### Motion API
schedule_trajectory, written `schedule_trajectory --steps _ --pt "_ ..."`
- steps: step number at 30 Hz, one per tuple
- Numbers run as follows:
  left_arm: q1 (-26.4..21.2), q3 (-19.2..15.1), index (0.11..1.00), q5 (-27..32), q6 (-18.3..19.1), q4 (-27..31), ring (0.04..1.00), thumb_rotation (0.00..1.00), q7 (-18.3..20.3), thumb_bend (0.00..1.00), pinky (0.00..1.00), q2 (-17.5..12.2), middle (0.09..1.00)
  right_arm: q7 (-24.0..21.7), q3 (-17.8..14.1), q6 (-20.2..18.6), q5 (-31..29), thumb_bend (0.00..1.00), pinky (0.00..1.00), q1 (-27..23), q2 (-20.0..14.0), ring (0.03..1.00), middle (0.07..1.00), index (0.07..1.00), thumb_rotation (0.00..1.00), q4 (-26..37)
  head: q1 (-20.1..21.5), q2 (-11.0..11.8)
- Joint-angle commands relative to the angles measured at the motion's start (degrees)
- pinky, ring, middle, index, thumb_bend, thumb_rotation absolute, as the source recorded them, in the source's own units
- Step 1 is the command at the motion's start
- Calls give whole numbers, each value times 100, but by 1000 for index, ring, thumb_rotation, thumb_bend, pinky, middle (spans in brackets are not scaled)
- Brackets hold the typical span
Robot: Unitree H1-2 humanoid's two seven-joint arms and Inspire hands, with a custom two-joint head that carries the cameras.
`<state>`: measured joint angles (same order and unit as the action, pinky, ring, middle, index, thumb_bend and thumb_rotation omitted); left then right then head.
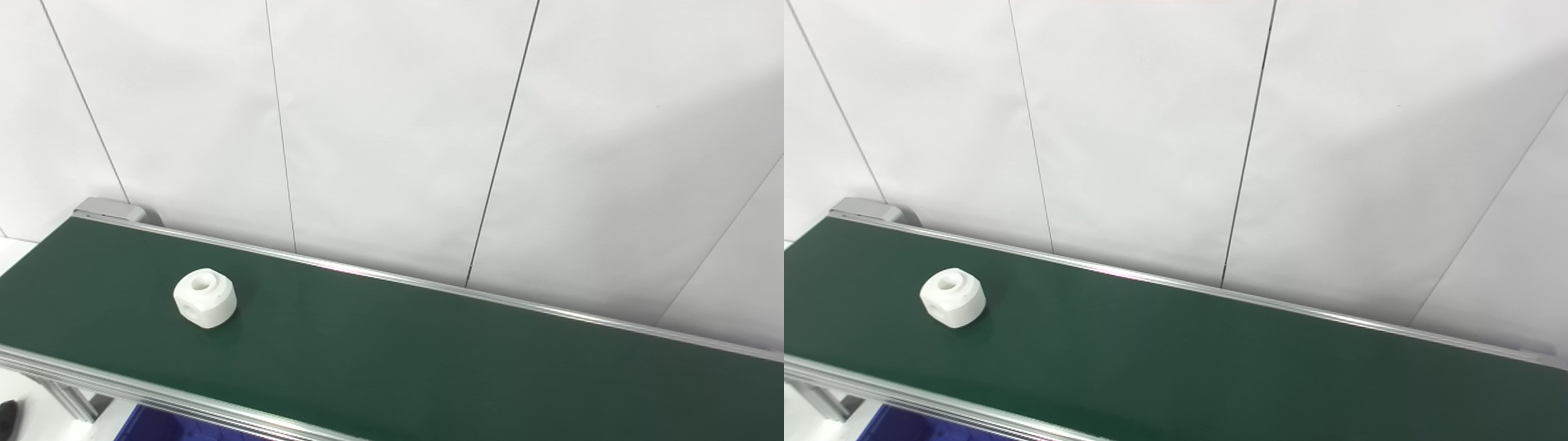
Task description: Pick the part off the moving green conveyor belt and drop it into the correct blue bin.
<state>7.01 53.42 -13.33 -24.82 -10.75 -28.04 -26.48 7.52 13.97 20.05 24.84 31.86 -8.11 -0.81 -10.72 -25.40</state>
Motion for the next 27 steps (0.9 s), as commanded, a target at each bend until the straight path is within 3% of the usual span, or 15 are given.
schedule_trajectory --steps 1,8,11,17,24,27 --pt "-46 -100 863 92 -210 435 805 584 -51 867 701 -220 870 52 10 356 -69 842 997 -35 1 1000 1000 1000 439 -33 -6 -13" --pt "-115 -618 862 45 -210 1474 809 628 -133 859 701 -674 868 -84 58 173 -363 863 1000 -41 163 1000 1000 1000 451 127 72 -50" --pt "-247 -1139 881 340 -210 1886 838 607 277 862 745 -868 893 -67 62 202 -319 864 1000 -65 202 1000 1000 1000 473 142 133 -113" --pt "-571 -2092 915 616 -209 2157 879 524 1094 844 798 -952 932 -148 68 109 -301 867 1000 -73 217 1000 1000 1000 491 274 274 -308" --pt "-860 -2934 969 797 -127 2304 980 468 2186 872 949 -643 990 -117 0 218 -210 857 1000 -66 180 1000 1000 1000 497 337 104 -569" --pt "-1036 -3231 979 871 109 2442 999 362 2638 857 956 -524 1000 -211 -31 97 -286 859 1000 -38 166 1000 1000 1000 495 466 63 -666"
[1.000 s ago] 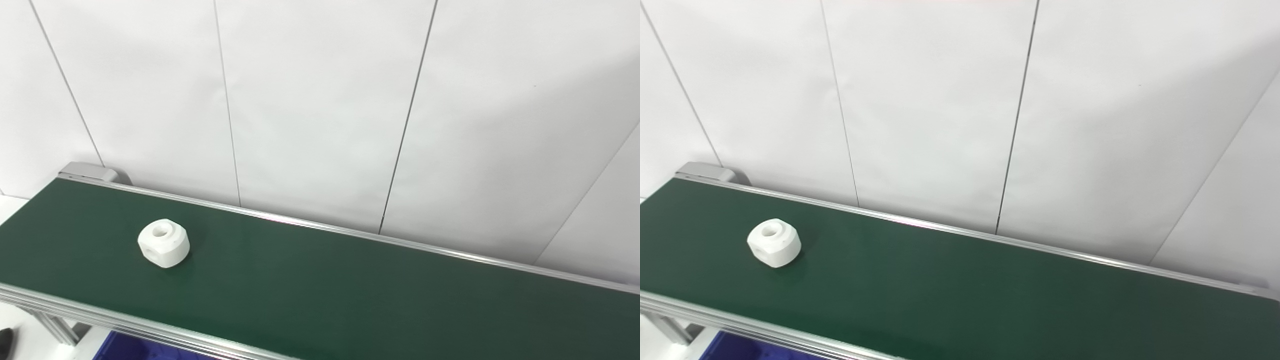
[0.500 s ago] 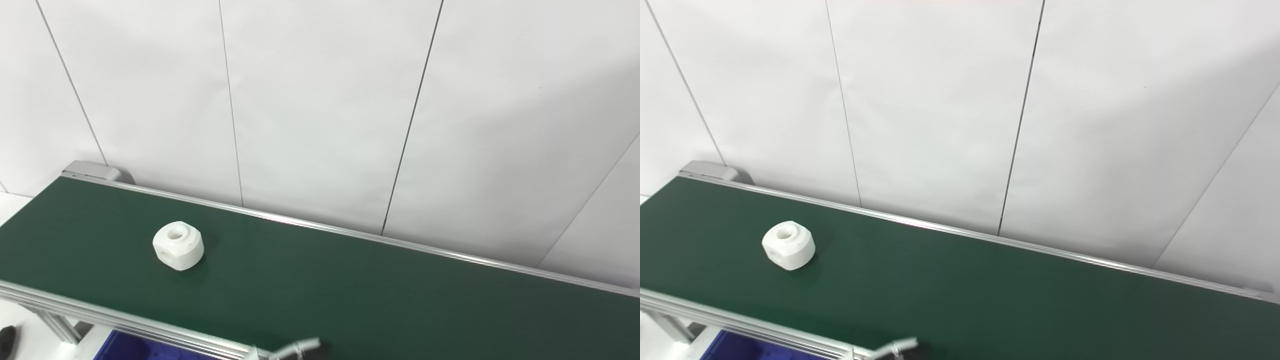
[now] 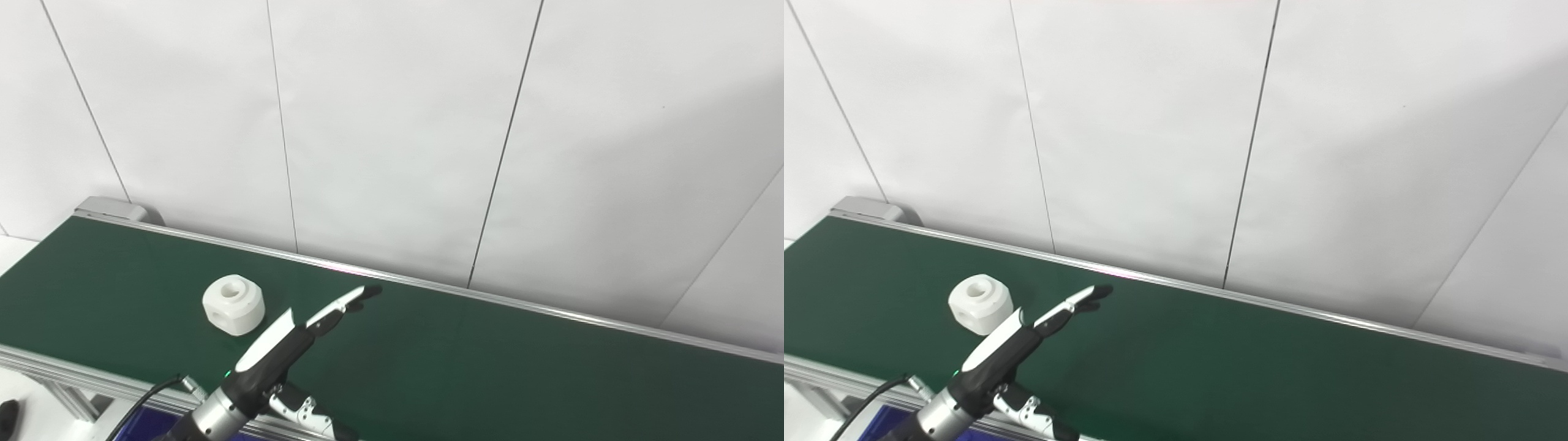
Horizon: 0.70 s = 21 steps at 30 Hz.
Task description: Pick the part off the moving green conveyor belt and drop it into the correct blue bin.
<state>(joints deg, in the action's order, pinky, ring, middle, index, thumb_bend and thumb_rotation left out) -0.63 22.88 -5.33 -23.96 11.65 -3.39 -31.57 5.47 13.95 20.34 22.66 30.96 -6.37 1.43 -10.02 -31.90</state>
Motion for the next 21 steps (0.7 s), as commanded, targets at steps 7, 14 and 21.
schedule_trajectory --steps 7,14,21 --pt "-719 -866 973 -332 989 253 989 310 896 854 947 80 997 -132 -74 18 -157 856 1000 46 -43 1000 1000 1000 496 404 -179 -308" --pt "-1154 -1241 967 -566 1234 -430 966 197 1504 838 895 -46 994 -214 -127 -114 -138 811 1000 124 -48 1000 1000 1000 515 615 -380 -492" --pt "-1471 -1395 976 -647 1569 -1161 964 6 1870 862 885 -7 999 -247 -176 -152 -85 748 1000 163 -51 1000 1000 1000 563 696 -544 -595"
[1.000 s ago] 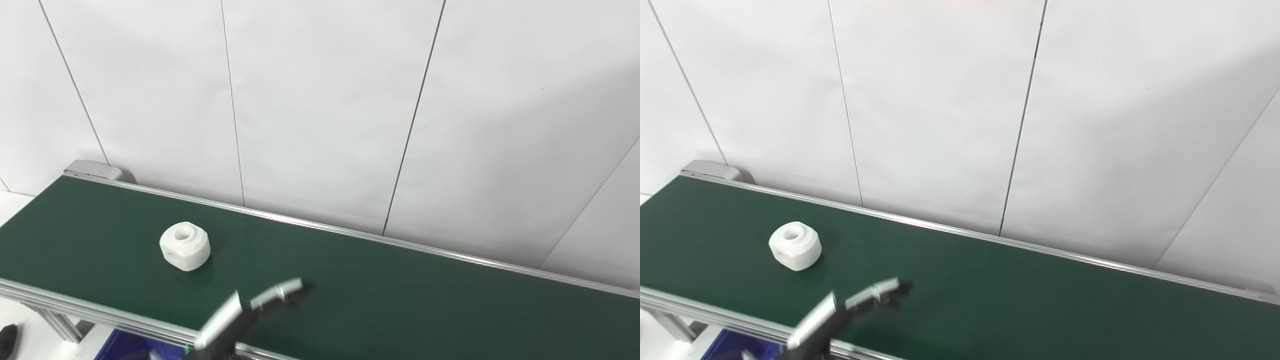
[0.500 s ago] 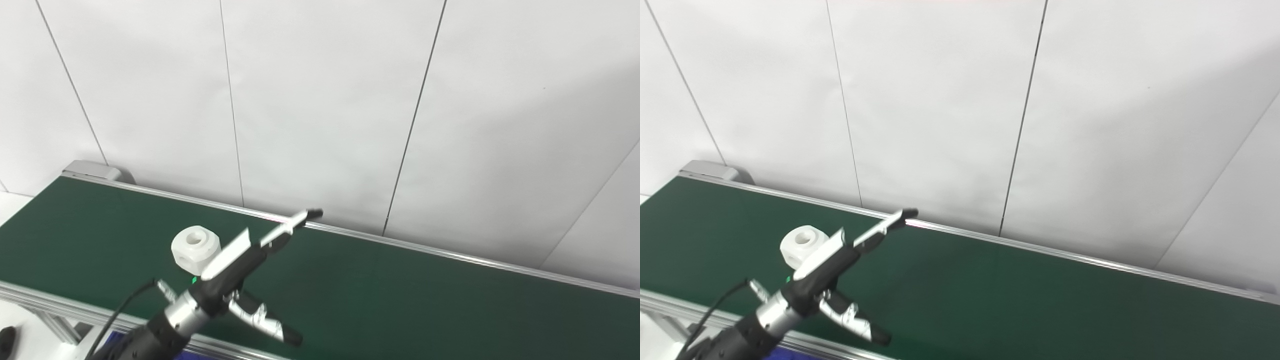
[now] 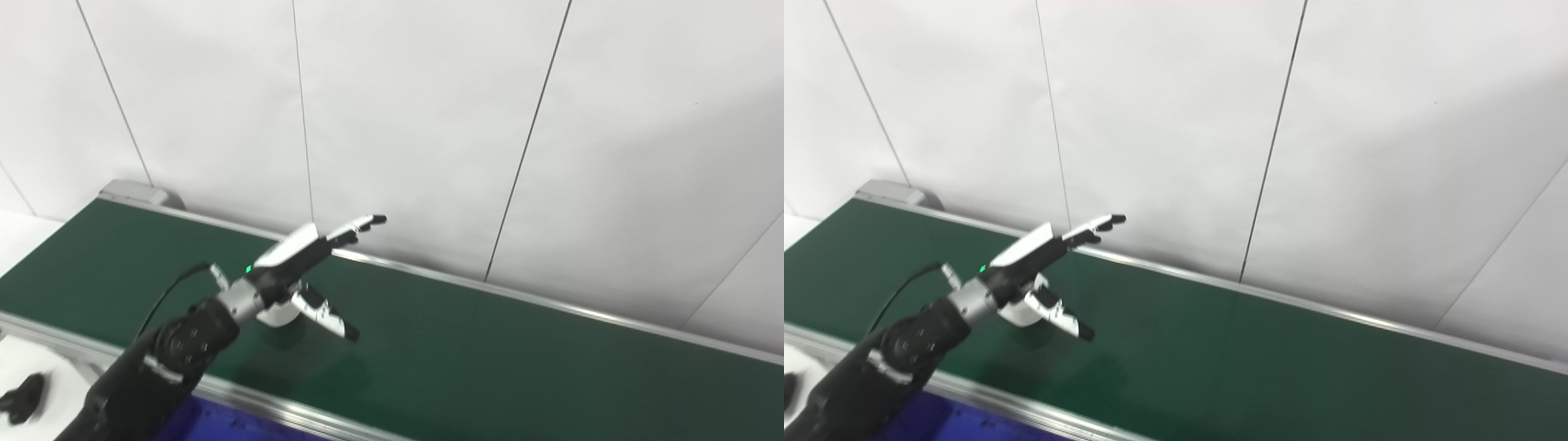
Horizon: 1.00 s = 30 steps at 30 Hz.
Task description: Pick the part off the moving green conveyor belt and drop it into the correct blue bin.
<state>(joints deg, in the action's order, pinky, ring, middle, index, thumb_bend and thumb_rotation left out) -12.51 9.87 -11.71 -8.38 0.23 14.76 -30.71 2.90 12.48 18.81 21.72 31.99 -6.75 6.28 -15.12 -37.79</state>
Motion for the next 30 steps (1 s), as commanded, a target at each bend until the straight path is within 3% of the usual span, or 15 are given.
schedule_trajectory --steps 1,6,10,14,21,30 --pt "-311 -92 977 -30 11 -77 963 3 98 871 883 -99 1000 3 -33 -7 9 743 1000 62 -13 1000 1000 1000 567 217 -35 -6" --pt "-555 173 969 -1084 67 -565 931 54 125 939 836 -270 979 -10 -55 52 -67 711 1000 57 -17 1000 1000 1000 573 198 -181 -13" --pt "-616 238 961 -1365 145 -715 932 40 297 963 861 -302 975 -2 -69 125 -114 694 1000 44 -28 1000 1000 1000 576 148 -212 -26" --pt "-678 304 993 -1492 386 -733 985 87 653 996 987 -377 999 -23 -69 109 -127 681 1000 45 -39 1000 1000 1000 588 163 -230 -37" --pt "-744 528 961 -1897 909 -638 1000 45 1226 1000 1000 -539 1000 -21 -65 68 -78 665 1000 29 -36 1000 1000 1000 604 179 -215 -14" --pt "-825 889 926 -2710 1023 -793 1000 9 1227 983 1000 -606 1000 4 -75 98 -63 669 1000 -1 -33 1000 1000 1000 606 130 -200 6"
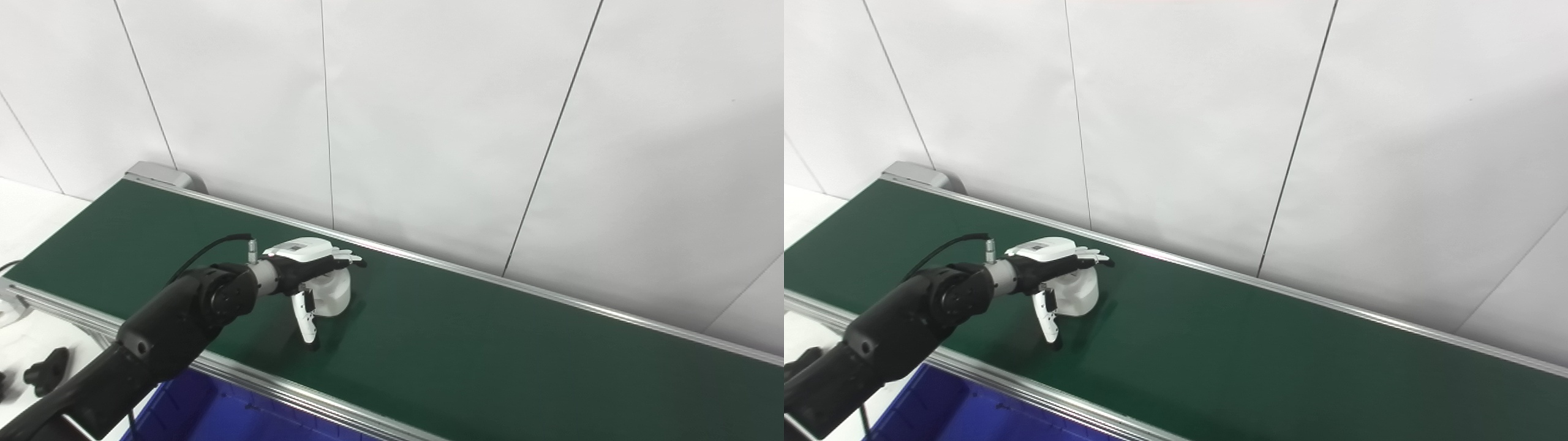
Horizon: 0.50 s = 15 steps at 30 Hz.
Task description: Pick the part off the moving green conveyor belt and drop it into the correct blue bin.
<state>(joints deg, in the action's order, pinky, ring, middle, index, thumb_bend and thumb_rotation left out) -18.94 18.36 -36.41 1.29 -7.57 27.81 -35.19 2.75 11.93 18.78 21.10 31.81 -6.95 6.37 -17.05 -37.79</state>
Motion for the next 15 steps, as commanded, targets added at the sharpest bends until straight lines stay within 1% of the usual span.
schedule_trajectory --steps 1,3,4,5,6,7,8,9,10,11,12,13,14,15 --pt "-189 100 923 -433 65 -48 1000 3 -161 953 1000 -151 1000 15 -23 92 -7 670 1000 17 -13 1000 1000 1000 609 123 -4 6" --pt "-199 163 915 -689 58 -134 1000 0 -323 888 1000 -118 1000 11 -29 88 -24 673 1000 16 -14 1000 1000 1000 606 124 -13 5" --pt "-202 183 914 -769 53 -179 1000 0 -396 882 1000 -101 1000 9 -31 85 -32 673 1000 17 -13 1000 1000 1000 605 126 -13 5" --pt "-190 163 912 -796 -126 -342 1000 0 -724 869 1000 -40 1000 6 -32 83 -35 674 1000 20 -15 1000 1000 1000 604 134 -18 0" --pt "-180 145 876 -809 -263 -463 972 0 -970 847 976 4 978 3 -33 83 -36 672 1000 22 -17 1000 1000 1000 603 139 -18 0" --pt "-149 42 863 -640 -558 -659 962 0 -1337 840 968 107 970 -6 -34 65 -36 671 1000 29 -19 1000 1000 1000 603 161 -23 -17" --pt "-131 -25 820 -513 -769 -801 894 0 -1597 779 849 177 921 -13 -35 51 -36 669 1000 33 -19 1000 1000 1000 604 177 -23 -17" --pt "-120 -114 798 -363 -965 -992 859 0 -1866 748 787 299 896 -15 -40 46 -57 669 1000 36 -14 1000 1000 1000 605 179 -19 -15" --pt "-119 -188 755 -250 -1166 -1197 631 0 -2148 586 595 425 806 -12 -45 44 -69 676 1000 39 -8 1000 1000 1000 604 179 -27 -21" --pt "-139 -222 707 -212 -1370 -1415 525 0 -2424 522 491 533 691 -15 -47 44 -83 678 1000 44 -6 1000 1000 1000 605 180 -30 -26" --pt "-163 -248 613 -177 -1606 -1630 448 0 -2690 503 464 625 575 -19 -48 41 -90 674 1000 50 -8 1000 1000 1000 606 187 -33 -31" --pt "-186 -254 598 -167 -1773 -1774 440 0 -2865 501 462 671 562 -23 -47 38 -92 673 1000 55 -10 1000 1000 1000 606 195 -32 -32" --pt "-217 -271 568 -128 -2030 -2007 424 0 -3156 498 459 786 536 -19 -49 39 -75 672 1000 57 -16 1000 1000 1000 606 195 -29 -36" --pt "-238 -283 543 -103 -2211 -2168 421 0 -3357 498 446 864 513 -16 -51 41 -61 672 1000 61 -19 1000 1000 1000 613 196 -24 -43"
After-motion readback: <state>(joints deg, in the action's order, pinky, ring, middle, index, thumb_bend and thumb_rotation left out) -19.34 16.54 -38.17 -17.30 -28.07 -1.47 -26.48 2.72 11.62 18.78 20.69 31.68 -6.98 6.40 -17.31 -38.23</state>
